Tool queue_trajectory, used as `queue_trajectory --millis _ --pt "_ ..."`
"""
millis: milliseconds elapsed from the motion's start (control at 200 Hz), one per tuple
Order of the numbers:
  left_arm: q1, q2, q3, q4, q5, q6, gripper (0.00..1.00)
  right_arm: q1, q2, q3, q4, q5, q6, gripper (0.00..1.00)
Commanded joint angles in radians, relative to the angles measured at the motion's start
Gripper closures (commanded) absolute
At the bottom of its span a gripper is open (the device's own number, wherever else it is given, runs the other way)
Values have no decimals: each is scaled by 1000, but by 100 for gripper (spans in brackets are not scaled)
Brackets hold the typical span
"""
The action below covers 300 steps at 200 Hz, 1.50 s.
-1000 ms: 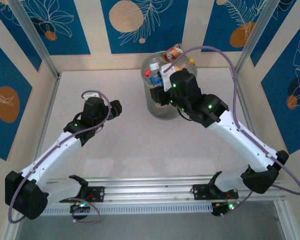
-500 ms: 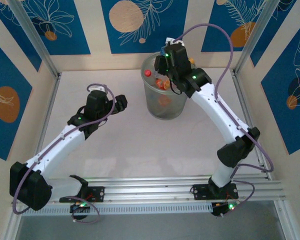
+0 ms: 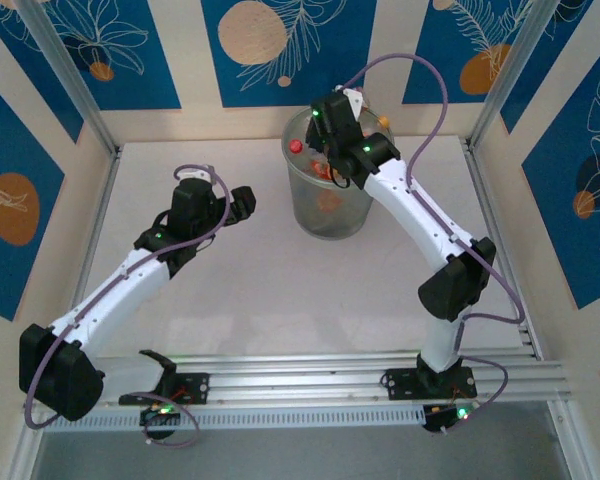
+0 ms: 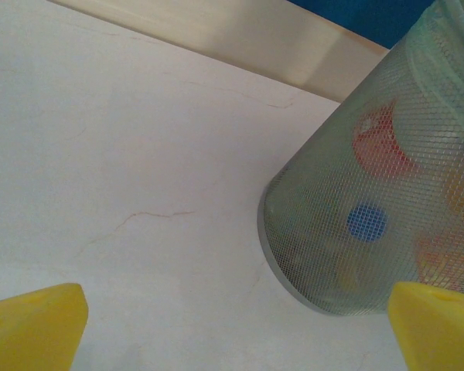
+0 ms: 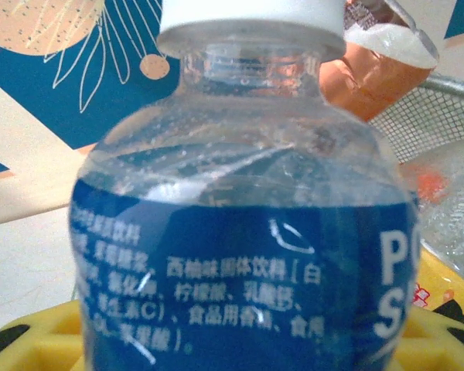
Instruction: Put the plastic bottles in the bin
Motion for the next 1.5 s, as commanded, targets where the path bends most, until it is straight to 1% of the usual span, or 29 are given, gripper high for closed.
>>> queue_trajectory --millis 0,225,290,340,440,550,655,765,975,1080,1310,1495 --pt "11 -2 17 23 6 12 1 -5 8 4 -19 29 81 48" --pt "10 4 13 34 15 1 0 -6 28 -11 -42 16 148 46" --pt "10 4 11 35 17 0 0 -6 34 -14 -51 8 172 40" --pt "10 5 11 36 17 -3 1 -5 37 -17 -56 1 189 39" --pt "9 5 13 35 18 -1 0 -6 39 -27 -58 -12 204 29" --pt "9 6 15 33 18 3 0 -8 35 -5 -82 4 195 18" --pt "9 7 14 30 15 4 1 -11 19 22 -108 34 165 13" --pt "9 8 15 34 12 4 0 -12 -18 27 -126 80 138 11" --pt "9 22 24 39 12 8 0 -20 -63 44 -127 125 56 11" --pt "9 27 28 40 16 6 0 -25 -59 78 -126 103 -2 13" --pt "9 25 28 38 12 9 0 -31 -22 133 -121 -32 -125 31" --pt "9 27 27 37 9 10 0 -27 35 168 -169 -101 -184 42"
